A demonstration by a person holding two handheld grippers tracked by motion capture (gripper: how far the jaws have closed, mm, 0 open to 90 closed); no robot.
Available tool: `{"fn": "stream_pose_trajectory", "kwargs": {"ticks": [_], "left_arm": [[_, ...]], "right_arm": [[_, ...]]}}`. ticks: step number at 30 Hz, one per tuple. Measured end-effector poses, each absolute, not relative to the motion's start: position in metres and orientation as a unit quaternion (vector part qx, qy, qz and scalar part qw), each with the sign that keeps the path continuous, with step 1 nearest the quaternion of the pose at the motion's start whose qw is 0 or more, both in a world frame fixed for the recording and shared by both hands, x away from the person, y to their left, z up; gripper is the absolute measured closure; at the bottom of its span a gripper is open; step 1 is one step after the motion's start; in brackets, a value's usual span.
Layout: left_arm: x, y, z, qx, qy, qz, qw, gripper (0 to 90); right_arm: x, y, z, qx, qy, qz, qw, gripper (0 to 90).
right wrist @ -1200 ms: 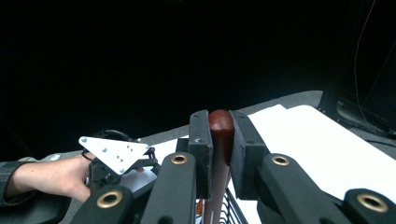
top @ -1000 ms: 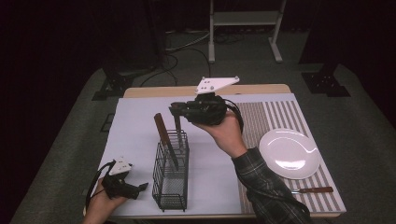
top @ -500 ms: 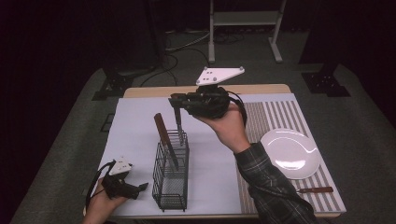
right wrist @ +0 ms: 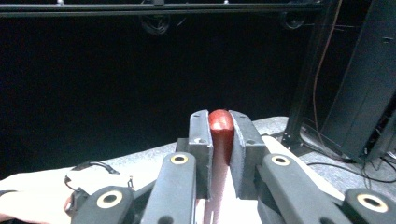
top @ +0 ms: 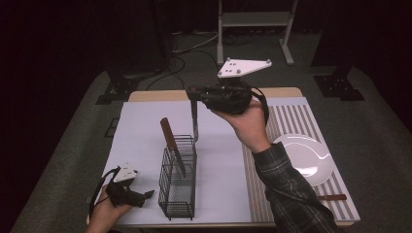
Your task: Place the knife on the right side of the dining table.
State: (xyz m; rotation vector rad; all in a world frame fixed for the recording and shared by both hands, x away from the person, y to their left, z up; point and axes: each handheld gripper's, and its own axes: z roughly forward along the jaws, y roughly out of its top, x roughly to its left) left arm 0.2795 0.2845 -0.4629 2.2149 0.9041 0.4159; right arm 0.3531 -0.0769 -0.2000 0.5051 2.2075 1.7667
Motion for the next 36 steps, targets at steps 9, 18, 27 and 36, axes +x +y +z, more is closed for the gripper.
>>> {"fn": "stream_pose_trajectory", "kwargs": {"ticks": [9,18,27,36], "left_arm": [[0.279,0.285,-0.463,0.855,0.349,0.161,0.349,0.0],[0.279,0.285,-0.463,0.855,0.349,0.16,0.349,0.0],[0.279,0.284,-0.463,0.854,0.35,0.16,0.351,0.0],[0.279,0.284,-0.463,0.854,0.35,0.16,0.35,0.0]], "right_arm": [[0.359,-0.096,-0.201,0.195,0.754,0.608,0.155,79.9],[0.369,-0.118,-0.214,0.227,0.746,0.6,0.178,80.0],[0.382,-0.139,-0.23,0.26,0.74,0.589,0.196,79.9],[0.391,-0.159,-0.241,0.294,0.727,0.579,0.224,79.9]]}}
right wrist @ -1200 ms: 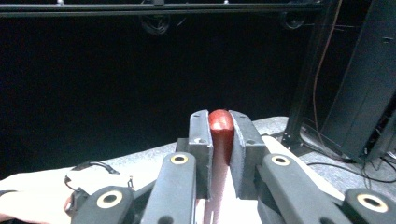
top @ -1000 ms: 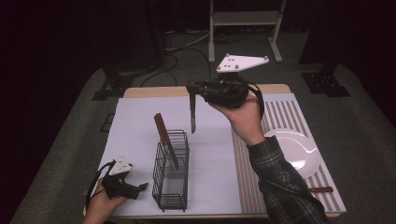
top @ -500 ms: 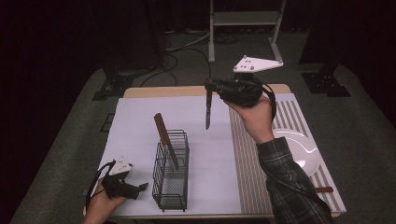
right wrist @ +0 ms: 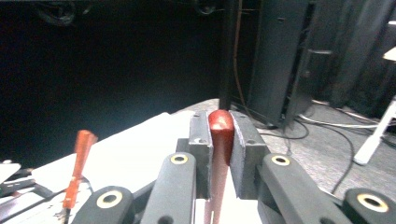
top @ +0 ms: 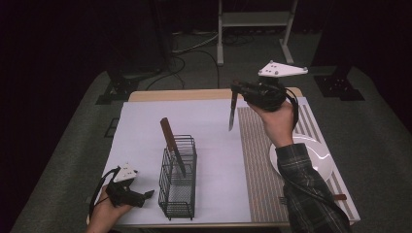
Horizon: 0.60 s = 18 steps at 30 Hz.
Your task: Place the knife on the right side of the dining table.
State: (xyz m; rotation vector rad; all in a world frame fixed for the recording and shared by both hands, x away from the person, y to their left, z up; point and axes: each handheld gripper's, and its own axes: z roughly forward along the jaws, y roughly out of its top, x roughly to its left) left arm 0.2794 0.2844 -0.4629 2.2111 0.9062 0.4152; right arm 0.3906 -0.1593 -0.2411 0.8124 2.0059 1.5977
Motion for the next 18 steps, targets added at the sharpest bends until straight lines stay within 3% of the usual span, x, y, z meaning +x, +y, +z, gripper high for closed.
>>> {"fn": "stream_pose_trajectory", "kwargs": {"ticks": [18], "left_arm": [[0.279,0.284,-0.463,0.853,0.35,0.161,0.351,0.0]], "right_arm": [[0.411,-0.194,-0.267,0.357,0.704,0.547,0.278,79.9]]}}
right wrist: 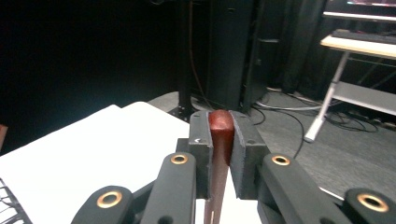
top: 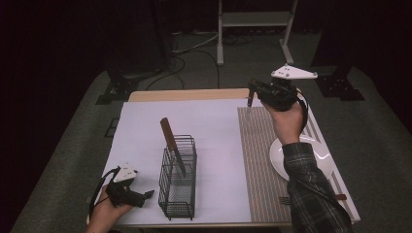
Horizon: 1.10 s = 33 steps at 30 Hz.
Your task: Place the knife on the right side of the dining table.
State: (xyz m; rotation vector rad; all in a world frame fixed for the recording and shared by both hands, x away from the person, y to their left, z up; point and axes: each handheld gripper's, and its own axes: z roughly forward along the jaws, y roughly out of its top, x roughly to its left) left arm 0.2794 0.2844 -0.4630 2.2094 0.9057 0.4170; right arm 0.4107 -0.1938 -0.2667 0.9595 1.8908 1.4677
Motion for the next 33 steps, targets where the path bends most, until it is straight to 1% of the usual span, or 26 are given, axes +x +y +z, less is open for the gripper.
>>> {"fn": "stream_pose_trajectory", "kwargs": {"ticks": [16,20,33], "left_arm": [[0.279,0.285,-0.463,0.854,0.349,0.161,0.35,0.0],[0.279,0.285,-0.463,0.854,0.349,0.161,0.35,0.0],[0.279,0.285,-0.463,0.854,0.349,0.161,0.35,0.0]], "right_arm": [[0.428,-0.221,-0.296,0.413,0.68,0.523,0.304,79.9],[0.433,-0.229,-0.306,0.426,0.676,0.511,0.318,79.9],[0.445,-0.237,-0.326,0.454,0.667,0.499,0.318,79.8]]}}
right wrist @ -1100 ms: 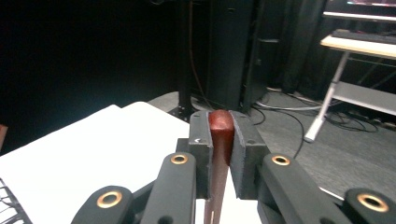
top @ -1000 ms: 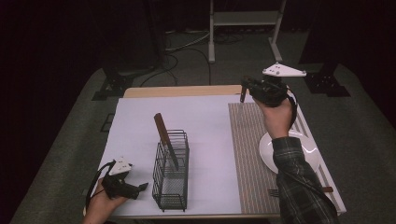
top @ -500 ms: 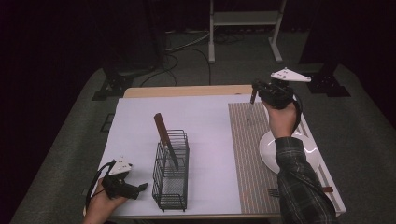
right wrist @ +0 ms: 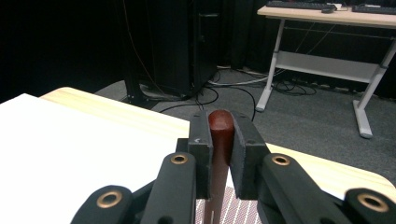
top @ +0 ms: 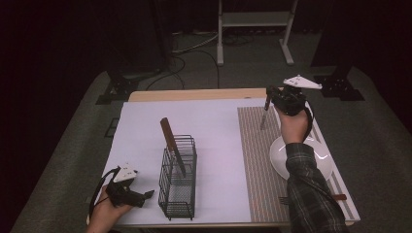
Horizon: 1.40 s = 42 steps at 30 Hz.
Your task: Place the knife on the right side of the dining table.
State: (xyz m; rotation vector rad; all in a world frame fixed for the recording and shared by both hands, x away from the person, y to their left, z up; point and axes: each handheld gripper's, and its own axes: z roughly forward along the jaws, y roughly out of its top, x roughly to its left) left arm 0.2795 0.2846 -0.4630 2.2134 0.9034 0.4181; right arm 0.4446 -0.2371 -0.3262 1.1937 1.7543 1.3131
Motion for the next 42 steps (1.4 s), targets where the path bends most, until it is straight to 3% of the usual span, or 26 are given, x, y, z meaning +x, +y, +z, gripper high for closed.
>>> {"fn": "stream_pose_trajectory", "kwargs": {"ticks": [42], "left_arm": [[0.279,0.285,-0.463,0.854,0.349,0.161,0.35,0.0]], "right_arm": [[0.435,-0.29,-0.34,0.506,0.646,0.458,0.342,70.3]]}}
